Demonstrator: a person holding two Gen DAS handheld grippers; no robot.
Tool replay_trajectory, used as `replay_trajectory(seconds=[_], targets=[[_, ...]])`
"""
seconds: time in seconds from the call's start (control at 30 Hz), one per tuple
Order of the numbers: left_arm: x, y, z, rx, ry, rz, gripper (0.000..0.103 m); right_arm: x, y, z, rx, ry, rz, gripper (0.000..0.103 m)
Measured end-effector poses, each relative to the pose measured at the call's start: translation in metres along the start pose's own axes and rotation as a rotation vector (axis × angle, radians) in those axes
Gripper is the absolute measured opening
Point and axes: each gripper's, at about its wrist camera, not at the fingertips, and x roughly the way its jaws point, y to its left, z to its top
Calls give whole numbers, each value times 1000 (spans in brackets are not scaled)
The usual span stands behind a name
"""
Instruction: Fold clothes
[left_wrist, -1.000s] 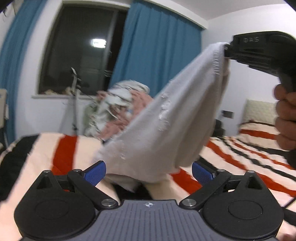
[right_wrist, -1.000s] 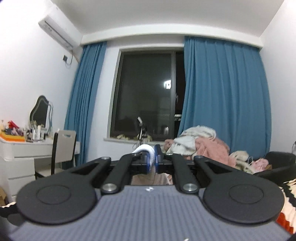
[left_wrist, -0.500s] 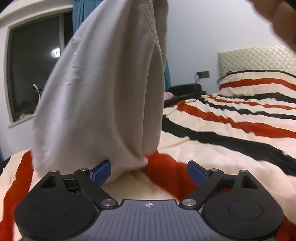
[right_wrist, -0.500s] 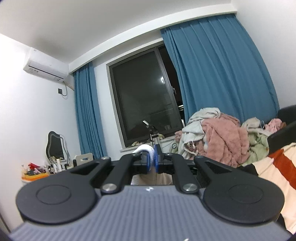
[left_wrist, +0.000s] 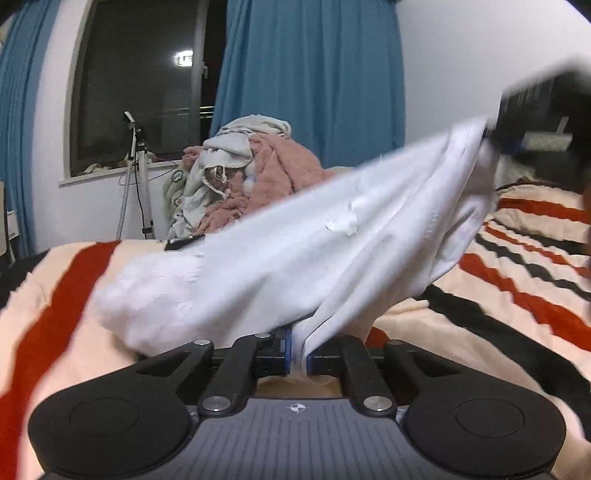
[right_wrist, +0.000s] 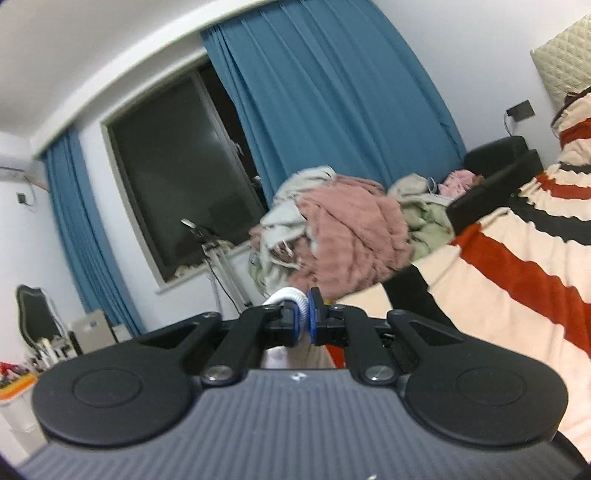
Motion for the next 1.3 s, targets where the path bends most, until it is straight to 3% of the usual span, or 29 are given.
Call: replay_trajectory(seconds=[0.2,0.33,0.47,0.53,0.63,0.8,0.87,0.93,0.97,1.07,1.13,1.2,1.3], targets=[[-114,98,42,-45,-23,-62,5,-3,30,-16,-75,49,20,8],[-180,166,71,-129,-35,-64,4,-24,87,-32,-267,61,110,8],[-216,221,82,-185,-43,-57,4,-53,132,-41,-378,91,210,9],[-227,246,85,-238,-50,-25,5,-60,141,-45,-351,131,255,9],[-207,274,82,-339,-9,27,6,-63,149,-55,-306,202,280,9],[-115,319,49,-549,184,83,13,-42,141,-81,-231,359,293,9],[-89,326,32,-548,261,79,14,-30,134,-92,-190,420,293,9],[-72,328,20,-508,309,96,33,-16,127,-103,-140,468,286,9],[-64,329,17,-489,327,101,38,-10,123,-108,-105,484,287,9],[-64,330,11,-478,323,117,49,8,111,-116,-12,515,288,9],[-72,330,16,-482,307,141,67,19,105,-119,40,523,283,9],[-91,320,21,-456,276,161,75,23,101,-118,74,510,280,9],[-120,299,35,-355,217,156,76,20,101,-112,78,472,279,9]])
